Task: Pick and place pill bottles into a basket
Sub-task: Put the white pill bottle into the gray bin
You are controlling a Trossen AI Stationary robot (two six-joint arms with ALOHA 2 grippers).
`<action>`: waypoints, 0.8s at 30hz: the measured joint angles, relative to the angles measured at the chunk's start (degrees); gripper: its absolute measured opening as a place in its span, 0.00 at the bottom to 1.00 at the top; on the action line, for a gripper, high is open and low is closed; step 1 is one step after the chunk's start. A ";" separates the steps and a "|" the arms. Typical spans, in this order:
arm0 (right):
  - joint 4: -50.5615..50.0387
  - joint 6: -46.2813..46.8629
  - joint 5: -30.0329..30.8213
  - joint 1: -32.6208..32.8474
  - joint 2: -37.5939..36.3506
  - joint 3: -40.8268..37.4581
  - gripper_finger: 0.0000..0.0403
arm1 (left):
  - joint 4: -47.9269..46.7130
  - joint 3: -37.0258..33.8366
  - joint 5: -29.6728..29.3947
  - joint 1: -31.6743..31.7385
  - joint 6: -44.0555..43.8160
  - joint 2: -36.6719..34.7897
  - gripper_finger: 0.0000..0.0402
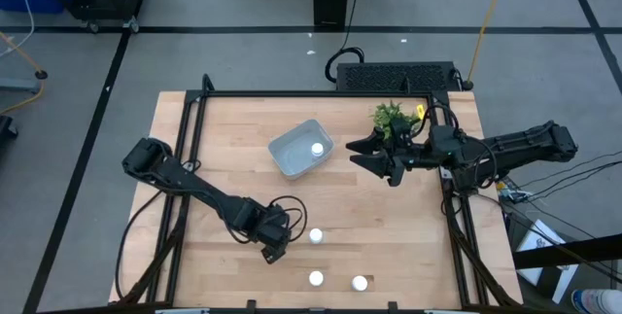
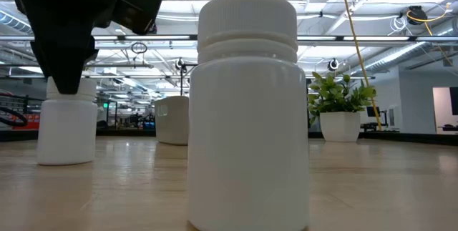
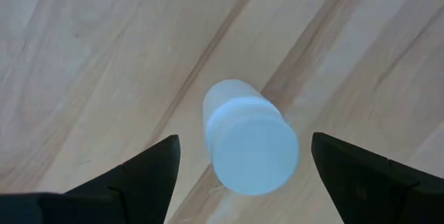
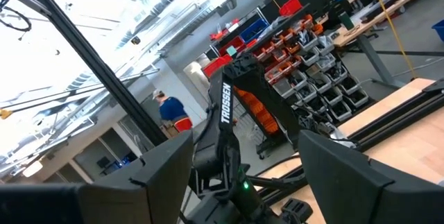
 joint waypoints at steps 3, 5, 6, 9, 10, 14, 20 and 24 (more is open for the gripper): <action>0.00 0.01 0.00 0.00 0.00 0.00 0.64 | 0.78 0.00 -0.23 0.00 0.31 -0.01 0.83; -0.02 -0.01 0.00 0.00 0.00 0.00 0.63 | 0.76 0.00 -0.28 0.04 0.31 -0.01 0.83; -0.02 -0.01 0.00 0.00 0.00 0.00 0.63 | 0.75 0.00 -0.40 0.09 0.27 -0.01 0.83; -0.01 -0.01 0.00 0.00 0.00 0.00 0.64 | 0.79 0.00 -0.41 0.11 0.27 -0.01 0.81; -0.02 -0.01 0.00 0.00 0.00 0.00 0.63 | 0.77 0.00 -0.42 0.11 -0.01 -0.01 0.79; -0.04 -0.01 0.00 0.00 0.00 0.00 0.64 | 0.81 0.00 0.30 0.28 -0.80 -0.01 0.69; -0.04 -0.14 0.02 0.00 0.00 0.00 0.63 | 0.82 0.00 0.45 0.31 -0.81 -0.01 0.56; -0.04 -0.18 0.02 0.00 0.00 0.00 0.63 | 0.79 0.00 0.19 0.33 -0.72 -0.05 0.50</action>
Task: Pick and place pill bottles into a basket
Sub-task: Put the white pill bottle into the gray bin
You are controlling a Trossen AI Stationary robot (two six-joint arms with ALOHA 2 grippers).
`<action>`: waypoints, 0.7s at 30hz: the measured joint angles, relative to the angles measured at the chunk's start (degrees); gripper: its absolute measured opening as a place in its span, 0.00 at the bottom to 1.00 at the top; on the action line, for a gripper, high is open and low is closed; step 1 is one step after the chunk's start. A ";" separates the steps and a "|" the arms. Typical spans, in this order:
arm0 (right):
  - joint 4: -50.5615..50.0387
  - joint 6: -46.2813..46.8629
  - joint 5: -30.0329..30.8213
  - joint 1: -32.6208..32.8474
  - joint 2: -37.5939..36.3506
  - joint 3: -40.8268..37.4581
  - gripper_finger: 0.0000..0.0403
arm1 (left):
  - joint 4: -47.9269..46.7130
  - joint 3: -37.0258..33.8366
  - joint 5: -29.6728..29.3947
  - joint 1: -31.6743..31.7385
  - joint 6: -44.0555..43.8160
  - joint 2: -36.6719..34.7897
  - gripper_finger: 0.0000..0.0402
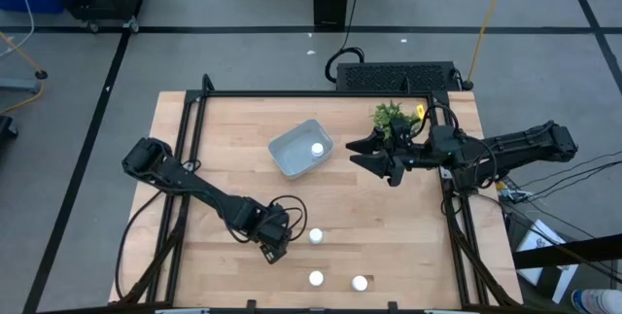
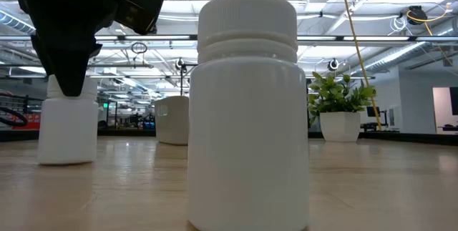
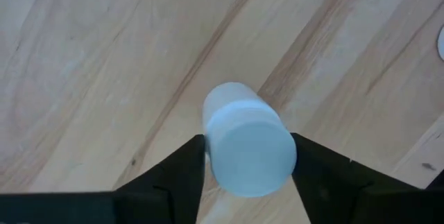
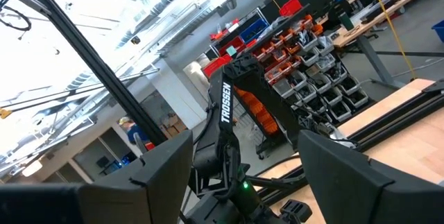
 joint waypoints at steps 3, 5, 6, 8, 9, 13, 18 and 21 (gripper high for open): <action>0.00 0.00 0.00 0.00 0.00 0.00 0.64 | 0.03 0.00 -0.11 0.00 0.67 -0.11 0.46; 0.00 0.00 0.00 -0.01 0.00 0.00 0.63 | 0.04 0.00 -0.17 0.00 0.93 -0.11 0.44; 0.00 0.00 0.00 0.00 0.00 0.00 0.63 | 0.04 0.00 -0.22 0.06 1.00 -0.11 0.43; 0.00 0.00 0.00 -0.01 0.00 0.00 0.64 | 0.04 0.00 -0.20 0.15 1.09 -0.11 0.42; 0.00 0.00 0.00 0.00 0.01 0.00 0.64 | 0.07 0.00 -0.20 0.17 1.09 -0.11 0.42; 0.00 -0.02 0.00 0.00 0.00 0.00 0.64 | 0.28 -0.01 -0.69 0.39 0.97 -0.24 0.46; 0.02 -0.33 0.17 -0.02 0.00 0.00 0.64 | 1.66 -0.07 -3.65 0.81 -1.61 -2.28 0.44; 0.07 -0.46 0.18 -0.02 0.00 0.00 0.63 | 1.70 -0.07 -7.14 1.57 -2.25 -4.72 0.41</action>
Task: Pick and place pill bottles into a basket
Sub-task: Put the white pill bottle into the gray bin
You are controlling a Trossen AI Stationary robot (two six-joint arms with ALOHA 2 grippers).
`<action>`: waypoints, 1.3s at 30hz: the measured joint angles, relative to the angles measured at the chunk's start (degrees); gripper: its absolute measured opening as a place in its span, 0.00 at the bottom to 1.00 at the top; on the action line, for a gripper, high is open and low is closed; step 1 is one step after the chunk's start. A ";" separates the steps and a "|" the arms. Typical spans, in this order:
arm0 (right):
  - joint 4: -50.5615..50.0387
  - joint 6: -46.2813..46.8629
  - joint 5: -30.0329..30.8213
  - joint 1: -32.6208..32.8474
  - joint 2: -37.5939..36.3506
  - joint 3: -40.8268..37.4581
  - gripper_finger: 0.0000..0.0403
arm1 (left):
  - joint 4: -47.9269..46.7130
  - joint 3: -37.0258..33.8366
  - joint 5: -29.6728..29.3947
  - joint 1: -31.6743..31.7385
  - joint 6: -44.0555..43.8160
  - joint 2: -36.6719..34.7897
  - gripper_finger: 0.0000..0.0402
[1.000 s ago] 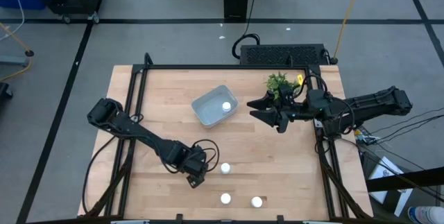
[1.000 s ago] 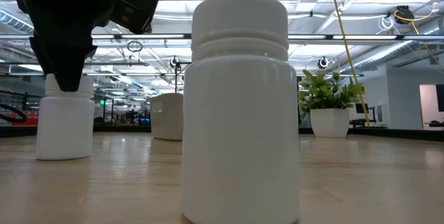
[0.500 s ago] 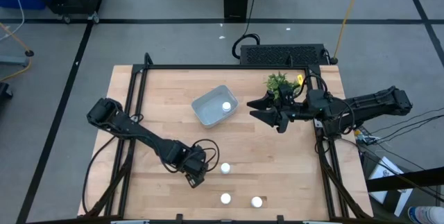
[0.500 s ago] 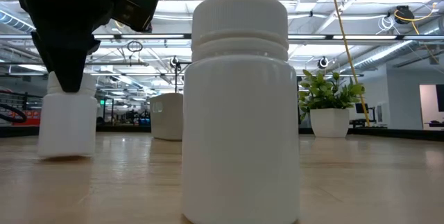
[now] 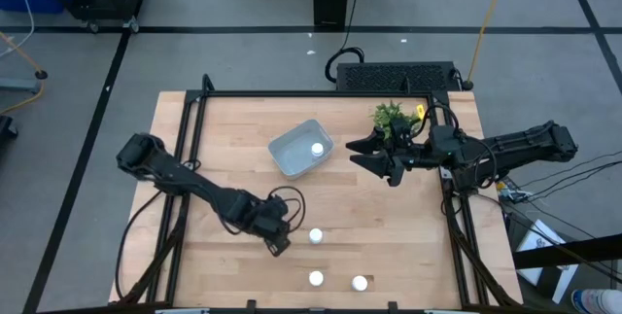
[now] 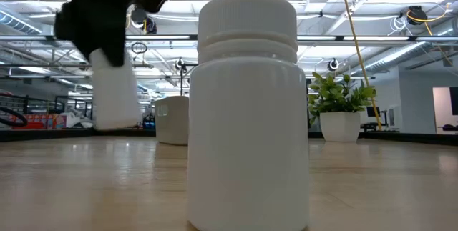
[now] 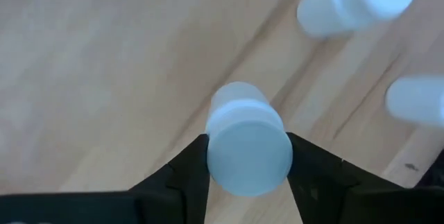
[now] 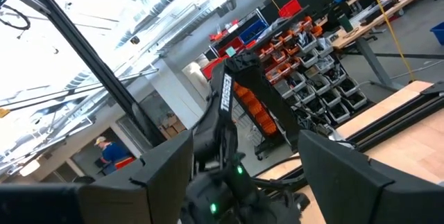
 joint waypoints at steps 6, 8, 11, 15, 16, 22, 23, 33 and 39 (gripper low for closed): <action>0.72 -0.42 0.23 0.02 0.02 0.00 0.64 | -0.33 0.04 -4.00 3.59 1.72 -6.99 0.42; 0.90 -0.44 0.35 0.00 0.01 0.00 0.63 | 0.05 0.00 -5.85 5.24 2.63 -9.54 0.45; 0.90 -0.44 0.41 0.00 0.02 0.00 0.64 | 0.25 0.00 -9.71 7.55 4.21 -14.01 0.47; 1.25 -0.63 0.43 0.00 0.02 0.00 0.63 | 0.89 0.02 -14.08 11.65 6.60 -19.16 0.42; 1.34 -0.69 0.46 0.00 0.01 0.00 0.64 | 0.80 0.00 -14.96 12.90 6.93 -20.49 0.41; 1.62 -1.81 3.31 0.00 0.02 0.00 0.64 | 1.77 0.07 -11.35 22.23 11.02 -26.01 0.43; 1.68 -2.15 3.32 -0.02 0.02 0.00 0.63 | 1.99 0.07 -10.23 23.73 12.32 -26.58 0.45; 2.75 -3.67 6.56 -0.34 0.02 0.00 0.63 | 6.56 0.07 3.15 37.10 23.21 -26.37 0.41; 3.33 -3.12 9.08 -0.35 0.04 0.00 0.63 | 5.13 0.15 9.03 43.17 31.66 -25.35 0.44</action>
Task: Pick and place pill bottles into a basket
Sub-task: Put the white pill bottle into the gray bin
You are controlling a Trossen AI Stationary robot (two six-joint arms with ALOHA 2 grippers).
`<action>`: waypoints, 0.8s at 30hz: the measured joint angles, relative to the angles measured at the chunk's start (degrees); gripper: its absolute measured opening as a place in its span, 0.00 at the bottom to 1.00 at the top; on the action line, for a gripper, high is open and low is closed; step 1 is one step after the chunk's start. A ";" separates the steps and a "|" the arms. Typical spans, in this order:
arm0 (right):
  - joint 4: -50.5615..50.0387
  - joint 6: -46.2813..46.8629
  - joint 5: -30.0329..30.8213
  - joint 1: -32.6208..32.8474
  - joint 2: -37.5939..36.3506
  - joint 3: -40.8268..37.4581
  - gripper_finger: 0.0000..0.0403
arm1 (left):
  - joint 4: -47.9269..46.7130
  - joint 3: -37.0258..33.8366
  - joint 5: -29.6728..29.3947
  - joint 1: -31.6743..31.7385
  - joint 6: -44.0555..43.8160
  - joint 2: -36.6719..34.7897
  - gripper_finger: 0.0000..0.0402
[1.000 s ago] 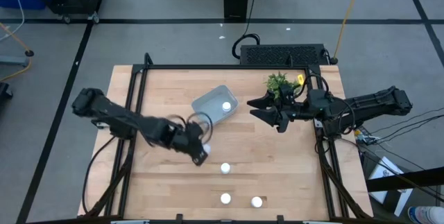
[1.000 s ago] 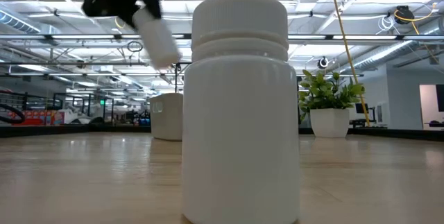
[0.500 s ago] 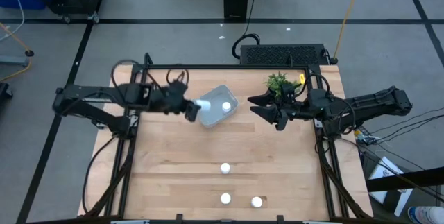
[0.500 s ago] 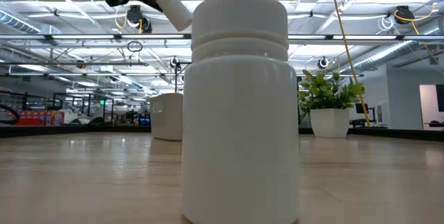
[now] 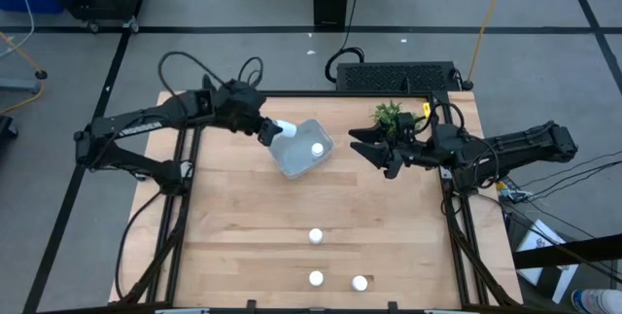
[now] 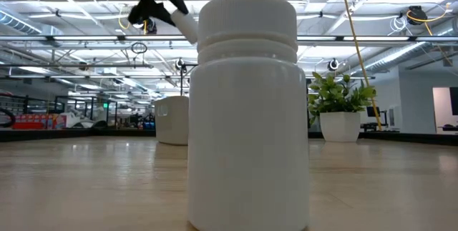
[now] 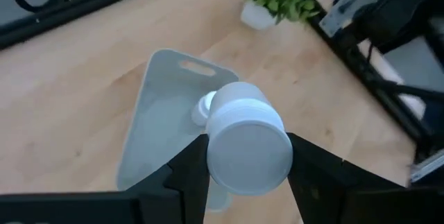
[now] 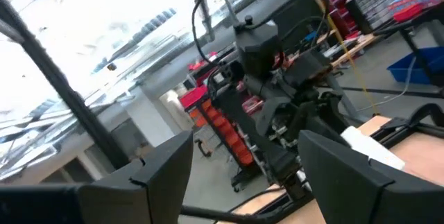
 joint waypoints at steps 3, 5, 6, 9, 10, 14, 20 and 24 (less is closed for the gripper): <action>0.66 0.89 1.69 0.04 0.00 0.00 0.63 | -0.66 -0.17 3.65 2.54 3.79 0.50 0.46; 0.91 0.95 1.69 0.07 0.00 0.00 0.63 | -1.09 0.09 4.62 3.77 4.59 1.29 0.44; 0.99 0.97 1.69 0.07 0.00 0.00 0.64 | -2.56 0.07 4.89 4.60 4.68 1.62 0.43; 1.39 0.98 1.71 0.07 0.00 0.00 0.63 | -5.85 -0.09 5.46 6.24 4.55 4.04 0.41; 1.37 0.98 1.75 0.07 0.00 0.00 0.63 | -6.33 0.21 5.40 6.51 5.51 5.04 0.41; 1.40 1.61 3.85 0.09 0.24 0.02 0.63 | -11.12 3.51 5.71 6.30 11.79 10.83 0.42; 1.02 1.19 4.68 -0.02 0.24 0.02 0.64 | -21.55 15.48 3.55 4.80 21.73 21.83 0.44; 0.94 1.09 4.68 0.00 0.26 0.02 0.63 | -27.36 21.95 2.90 3.98 25.31 28.05 0.41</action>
